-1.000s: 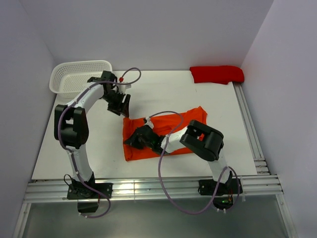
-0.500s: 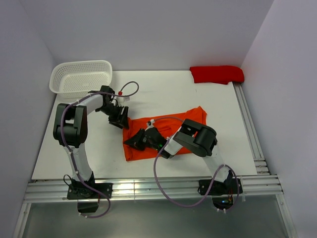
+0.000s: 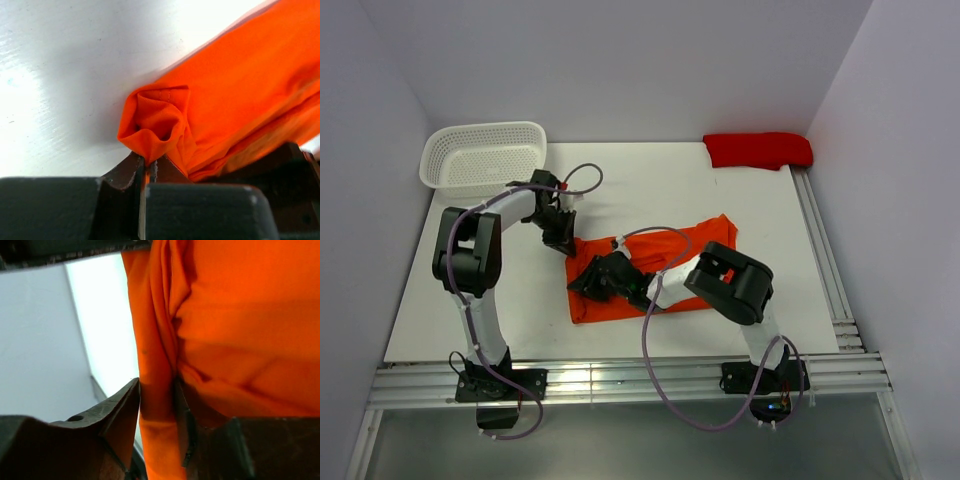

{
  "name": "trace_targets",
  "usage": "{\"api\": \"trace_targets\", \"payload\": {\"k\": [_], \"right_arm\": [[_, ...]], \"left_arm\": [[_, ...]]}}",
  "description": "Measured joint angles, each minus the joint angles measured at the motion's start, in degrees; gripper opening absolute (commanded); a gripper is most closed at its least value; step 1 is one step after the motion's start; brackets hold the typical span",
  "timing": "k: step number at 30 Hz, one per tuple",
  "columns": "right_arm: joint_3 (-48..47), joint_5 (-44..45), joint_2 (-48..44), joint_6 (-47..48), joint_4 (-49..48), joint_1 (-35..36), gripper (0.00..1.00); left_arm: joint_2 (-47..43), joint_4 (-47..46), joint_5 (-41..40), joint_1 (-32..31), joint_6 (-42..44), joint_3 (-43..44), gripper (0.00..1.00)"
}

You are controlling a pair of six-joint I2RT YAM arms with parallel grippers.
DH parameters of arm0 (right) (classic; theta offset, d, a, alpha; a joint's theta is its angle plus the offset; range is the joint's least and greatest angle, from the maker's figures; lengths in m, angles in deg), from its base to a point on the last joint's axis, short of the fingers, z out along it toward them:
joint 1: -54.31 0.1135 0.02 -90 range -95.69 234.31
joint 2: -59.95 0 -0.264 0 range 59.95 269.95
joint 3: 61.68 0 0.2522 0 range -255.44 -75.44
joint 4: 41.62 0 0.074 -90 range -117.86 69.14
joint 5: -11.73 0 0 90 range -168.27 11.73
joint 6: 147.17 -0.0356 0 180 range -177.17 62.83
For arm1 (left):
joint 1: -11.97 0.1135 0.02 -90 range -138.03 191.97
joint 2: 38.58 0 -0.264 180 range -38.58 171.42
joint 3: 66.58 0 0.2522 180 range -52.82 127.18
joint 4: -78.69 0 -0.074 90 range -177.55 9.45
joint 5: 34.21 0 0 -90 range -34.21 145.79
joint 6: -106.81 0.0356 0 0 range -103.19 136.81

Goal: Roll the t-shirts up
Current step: Roll the tshirt

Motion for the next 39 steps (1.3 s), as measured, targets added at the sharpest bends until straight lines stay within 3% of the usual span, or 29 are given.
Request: {"api": "trace_targets", "payload": {"k": [14,23,31,39], "right_arm": [[-2.1,12.2,-6.9,1.3,20.7,7.9,0.29],[1.0,15.0,-8.6,-1.2,20.1,10.0,0.27],[1.1,13.8,-8.6,-1.4,19.0,12.7,0.40],[1.3,9.3,-8.1,-1.7,17.3,14.0,0.41]], "left_arm": [[0.6,4.4,-9.3,-4.9,-0.8,3.7,0.00],[2.4,8.7,-11.7,-6.5,-0.3,6.6,0.00],[3.3,10.7,-13.4,-7.3,-0.1,8.1,0.00],[4.2,10.7,-15.6,-7.6,0.5,9.6,0.00]]}}
